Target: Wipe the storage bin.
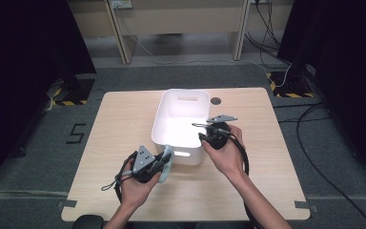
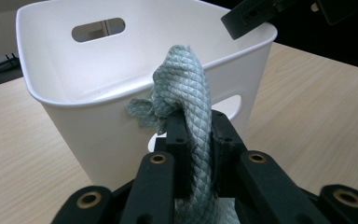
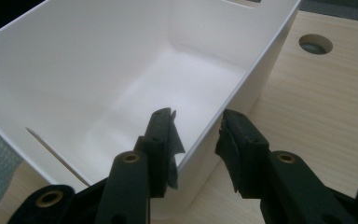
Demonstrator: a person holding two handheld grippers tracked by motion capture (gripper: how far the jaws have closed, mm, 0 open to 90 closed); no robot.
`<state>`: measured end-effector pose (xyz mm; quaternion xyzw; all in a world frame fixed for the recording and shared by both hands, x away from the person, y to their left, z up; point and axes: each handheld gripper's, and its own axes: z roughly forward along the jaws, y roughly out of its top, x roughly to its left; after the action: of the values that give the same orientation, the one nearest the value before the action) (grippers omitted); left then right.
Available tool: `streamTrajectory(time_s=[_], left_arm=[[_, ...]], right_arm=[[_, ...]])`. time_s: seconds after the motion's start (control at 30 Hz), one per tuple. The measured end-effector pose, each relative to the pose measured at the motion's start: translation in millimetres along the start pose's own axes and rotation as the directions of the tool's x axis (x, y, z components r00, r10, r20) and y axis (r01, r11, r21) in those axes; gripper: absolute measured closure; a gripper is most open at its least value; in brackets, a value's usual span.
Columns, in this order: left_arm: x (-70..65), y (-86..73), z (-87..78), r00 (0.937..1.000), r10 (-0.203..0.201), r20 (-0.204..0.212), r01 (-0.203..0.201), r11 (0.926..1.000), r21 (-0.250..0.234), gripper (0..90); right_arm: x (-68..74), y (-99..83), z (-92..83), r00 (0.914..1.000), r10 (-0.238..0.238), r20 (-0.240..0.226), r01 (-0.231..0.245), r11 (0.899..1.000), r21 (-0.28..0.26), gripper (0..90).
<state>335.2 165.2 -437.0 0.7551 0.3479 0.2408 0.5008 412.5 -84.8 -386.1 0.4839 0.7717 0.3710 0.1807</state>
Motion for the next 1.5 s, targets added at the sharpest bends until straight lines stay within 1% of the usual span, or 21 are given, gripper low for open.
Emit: streamTrajectory(time_s=[0.27, 0.4, 0.6, 0.77, 0.97, 1.17, 1.37, 1.5], left_arm=[[-1.4, 2.5, 6.0, 1.0000, -0.003, 0.003, 0.003, 1.0000, 0.004, 80.3], [-4.7, 4.9, 10.3, 0.9999, 0.003, 0.015, -0.004, 0.9999, 0.017, 80.3], [-10.4, 7.9, 16.0, 0.9994, 0.012, 0.032, -0.012, 0.9997, 0.021, 80.2], [-12.0, 8.4, 17.8, 0.9992, 0.015, 0.036, -0.016, 0.9996, 0.022, 80.2], [-11.3, 5.8, 19.3, 0.9994, 0.017, 0.029, -0.018, 0.9990, 0.040, 80.3], [-11.7, 3.1, 21.6, 0.9995, 0.011, 0.028, -0.013, 0.9989, 0.045, 80.3], [-12.3, -7.4, 27.3, 0.9998, 0.001, 0.021, -0.003, 0.9970, 0.077, 80.2], [-10.5, -14.0, 30.2, 0.9998, -0.012, 0.014, 0.011, 0.9968, 0.079, 80.2]], right_arm=[[0.0, -0.1, 0.1, 1.0000, 0.000, 0.000, 0.000, 1.000, 0.000, 64.4], [-0.1, -0.1, 0.1, 1.0000, 0.000, 0.000, 0.000, 1.000, -0.001, 64.4], [-0.1, -0.2, 0.2, 1.0000, 0.002, 0.000, -0.002, 1.000, -0.002, 64.1], [-0.1, -0.4, 0.4, 1.0000, 0.005, -0.001, -0.005, 1.000, 0.000, 63.8], [0.0, -0.5, 0.5, 1.0000, 0.006, -0.002, -0.006, 1.000, -0.001, 63.7], [-0.2, -0.6, 0.5, 1.0000, 0.006, -0.002, -0.006, 1.000, -0.001, 63.7], [-0.3, -0.5, 0.5, 1.0000, 0.004, -0.002, -0.004, 1.000, -0.001, 63.7], [-0.2, -0.6, 0.5, 1.0000, 0.005, -0.003, -0.005, 1.000, -0.001, 63.6]])
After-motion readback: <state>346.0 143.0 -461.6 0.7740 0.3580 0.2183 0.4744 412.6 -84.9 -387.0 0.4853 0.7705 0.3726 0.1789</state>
